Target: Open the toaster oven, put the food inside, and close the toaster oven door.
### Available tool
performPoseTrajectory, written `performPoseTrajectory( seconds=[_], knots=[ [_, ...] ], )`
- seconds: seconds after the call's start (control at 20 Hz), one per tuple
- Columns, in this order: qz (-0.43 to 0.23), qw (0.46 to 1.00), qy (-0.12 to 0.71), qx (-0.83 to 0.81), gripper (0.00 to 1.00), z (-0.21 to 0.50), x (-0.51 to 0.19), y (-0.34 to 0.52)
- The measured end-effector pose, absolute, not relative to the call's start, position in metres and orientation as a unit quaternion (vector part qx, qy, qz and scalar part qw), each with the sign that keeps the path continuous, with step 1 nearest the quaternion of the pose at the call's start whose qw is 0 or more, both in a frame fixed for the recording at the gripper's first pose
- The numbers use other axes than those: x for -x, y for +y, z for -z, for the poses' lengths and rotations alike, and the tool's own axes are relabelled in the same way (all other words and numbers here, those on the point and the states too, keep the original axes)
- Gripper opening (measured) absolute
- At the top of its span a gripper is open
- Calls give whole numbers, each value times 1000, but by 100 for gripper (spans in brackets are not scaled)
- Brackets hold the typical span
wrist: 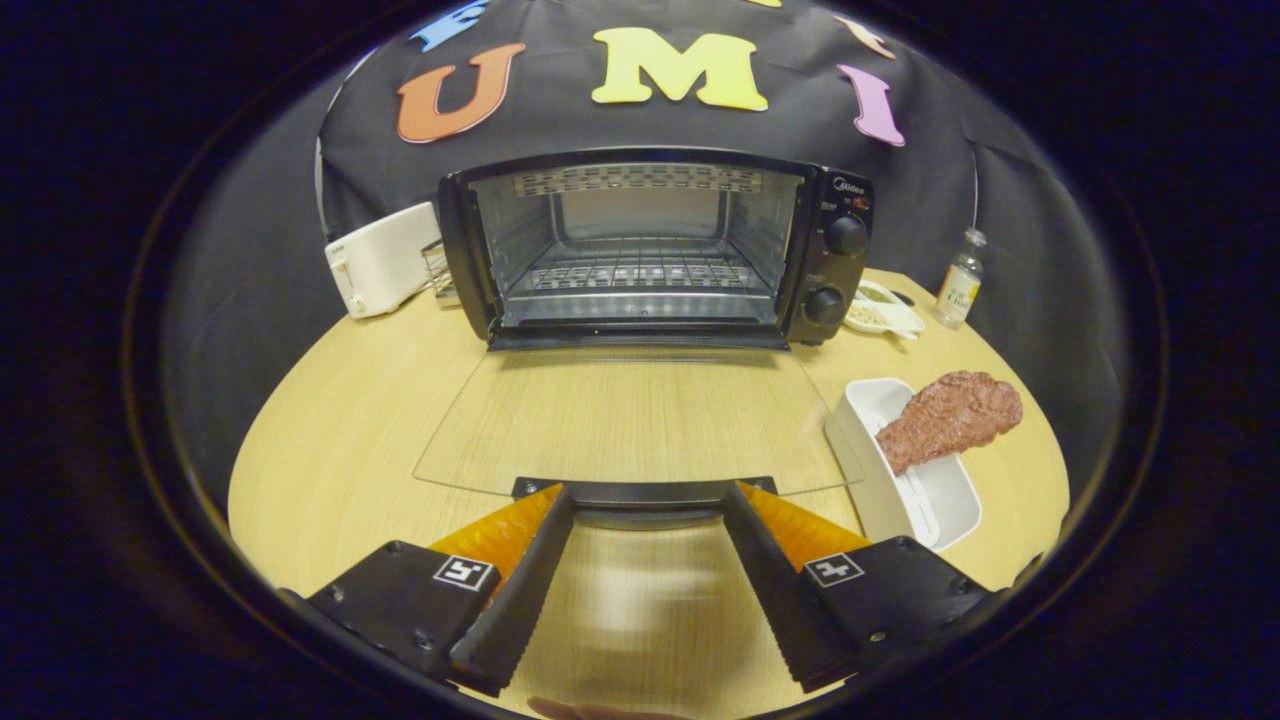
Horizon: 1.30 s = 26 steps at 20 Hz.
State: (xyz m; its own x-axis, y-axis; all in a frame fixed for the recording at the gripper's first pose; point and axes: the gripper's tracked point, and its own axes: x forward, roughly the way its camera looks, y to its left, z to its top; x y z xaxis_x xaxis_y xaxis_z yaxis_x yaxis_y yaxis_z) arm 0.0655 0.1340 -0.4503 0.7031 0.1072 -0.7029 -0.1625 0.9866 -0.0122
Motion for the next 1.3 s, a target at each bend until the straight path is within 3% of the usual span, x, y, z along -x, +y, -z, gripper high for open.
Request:
performPoseTrajectory(
  seconds=[0.2,0.7,1.1,1.3],
  knots=[
    [-120,918,377,11,98,427,-53,134],
    [-121,936,330,-5,98,319,-82,18],
    [-147,906,395,-33,97,304,-128,-88],
    [-186,871,450,-62,89,334,-136,-108]
  ],
)
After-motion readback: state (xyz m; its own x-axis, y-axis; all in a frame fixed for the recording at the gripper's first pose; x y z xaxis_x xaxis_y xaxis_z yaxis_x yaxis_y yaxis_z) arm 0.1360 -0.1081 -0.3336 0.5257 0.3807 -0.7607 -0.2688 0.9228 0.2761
